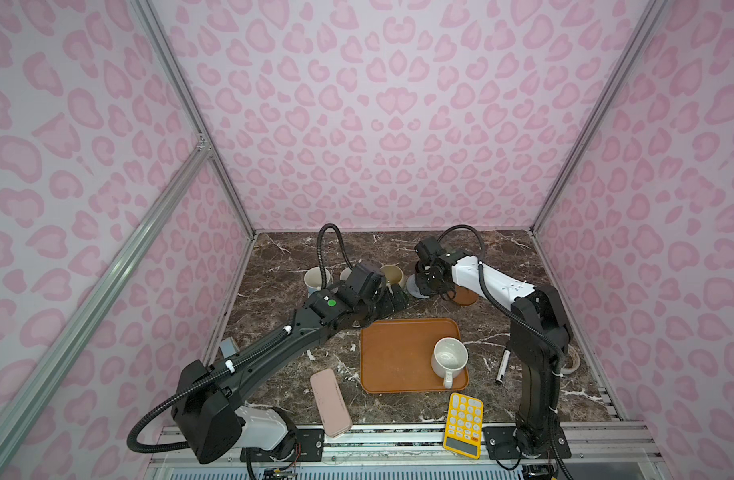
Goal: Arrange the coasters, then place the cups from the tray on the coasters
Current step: 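Lower the black mug onto the blue knit coaster with right gripper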
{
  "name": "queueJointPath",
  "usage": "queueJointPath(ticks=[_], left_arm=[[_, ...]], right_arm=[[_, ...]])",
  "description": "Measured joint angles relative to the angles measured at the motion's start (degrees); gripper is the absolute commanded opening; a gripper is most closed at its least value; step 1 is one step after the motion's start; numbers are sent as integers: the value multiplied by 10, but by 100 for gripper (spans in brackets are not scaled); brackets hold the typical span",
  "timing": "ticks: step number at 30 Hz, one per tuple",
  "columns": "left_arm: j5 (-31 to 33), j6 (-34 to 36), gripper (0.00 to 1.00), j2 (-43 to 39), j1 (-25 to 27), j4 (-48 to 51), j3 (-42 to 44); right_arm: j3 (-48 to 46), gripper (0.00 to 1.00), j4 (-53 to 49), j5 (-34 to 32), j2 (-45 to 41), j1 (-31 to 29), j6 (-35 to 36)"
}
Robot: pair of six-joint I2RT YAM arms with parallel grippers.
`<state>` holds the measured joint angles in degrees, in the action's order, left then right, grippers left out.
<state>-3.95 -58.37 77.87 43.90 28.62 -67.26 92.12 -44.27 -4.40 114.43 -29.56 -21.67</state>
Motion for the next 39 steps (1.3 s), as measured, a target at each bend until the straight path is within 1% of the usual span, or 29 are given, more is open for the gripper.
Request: queueJointPath(ticks=[4, 6, 9, 12, 13, 15, 20, 22, 24, 26, 29, 32, 39], left_arm=[[10, -3, 97, -27, 0, 1, 20], [14, -5, 97, -36, 0, 4, 26], [19, -6, 97, -48, 0, 8, 33], [26, -6, 97, -57, 0, 17, 35], [27, -6, 97, -59, 0, 18, 35], [29, -5, 97, -63, 0, 18, 35], [34, -5, 97, -68, 0, 22, 38], [34, -5, 97, -68, 0, 26, 38], [34, -5, 97, -70, 0, 28, 38], [34, -5, 97, -73, 0, 29, 40], [35, 0, 97, -73, 0, 30, 39], [35, 2, 97, -66, -1, 30, 36], [28, 5, 97, -52, -1, 30, 32]], right_arm=[[0, 34, 2, 3, 0, 0, -5], [0, 39, 2, 5, 0, 0, -8], [0, 48, 1, 13, 0, 1, -15], [0, 69, 2, 14, 0, 1, -21], [0, 72, 1, 14, 0, 1, -21], [0, 75, 1, 14, -1, 3, -21], [0, 77, 0, 15, -8, 6, -27], [-1, 80, 1, 15, -13, 8, -28], [-6, 91, 2, 17, -22, 12, -30], [-13, 95, 3, 20, -33, 15, -30], [-31, 94, 10, 26, -58, 17, -30], [-44, 83, 23, 35, -71, 19, -29], [-52, 69, 44, 71, -69, 20, -27]])
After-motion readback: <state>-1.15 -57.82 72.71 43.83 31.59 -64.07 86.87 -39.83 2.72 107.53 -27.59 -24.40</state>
